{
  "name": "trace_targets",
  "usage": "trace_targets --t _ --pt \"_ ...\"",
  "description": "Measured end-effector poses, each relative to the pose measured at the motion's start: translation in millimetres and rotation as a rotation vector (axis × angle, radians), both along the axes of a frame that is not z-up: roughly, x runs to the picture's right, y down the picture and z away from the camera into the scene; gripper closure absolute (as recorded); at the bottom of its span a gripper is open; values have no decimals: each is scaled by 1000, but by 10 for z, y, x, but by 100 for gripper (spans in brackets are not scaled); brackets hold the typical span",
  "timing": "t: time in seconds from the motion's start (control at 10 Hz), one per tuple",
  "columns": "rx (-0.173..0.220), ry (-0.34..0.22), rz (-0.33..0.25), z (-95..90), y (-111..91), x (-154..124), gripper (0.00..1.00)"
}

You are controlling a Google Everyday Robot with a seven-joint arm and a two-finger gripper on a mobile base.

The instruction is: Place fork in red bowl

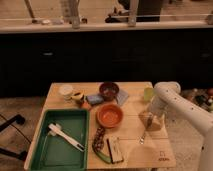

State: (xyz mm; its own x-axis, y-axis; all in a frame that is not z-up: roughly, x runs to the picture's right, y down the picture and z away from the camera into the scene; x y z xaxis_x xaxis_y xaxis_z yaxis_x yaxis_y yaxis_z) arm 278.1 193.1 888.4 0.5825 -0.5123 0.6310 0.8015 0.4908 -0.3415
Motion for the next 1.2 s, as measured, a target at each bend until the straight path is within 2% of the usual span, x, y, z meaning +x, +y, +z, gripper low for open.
trace_targets --t 0.2,0.4,0.6,1.2 --pt "34 -4 -54 -56 20 -237 20" --pt "66 -2 -84 -112 56 -307 20" --pt "81 2 -88 -144 120 -326 20" --pt "86 29 -71 -168 290 -286 22"
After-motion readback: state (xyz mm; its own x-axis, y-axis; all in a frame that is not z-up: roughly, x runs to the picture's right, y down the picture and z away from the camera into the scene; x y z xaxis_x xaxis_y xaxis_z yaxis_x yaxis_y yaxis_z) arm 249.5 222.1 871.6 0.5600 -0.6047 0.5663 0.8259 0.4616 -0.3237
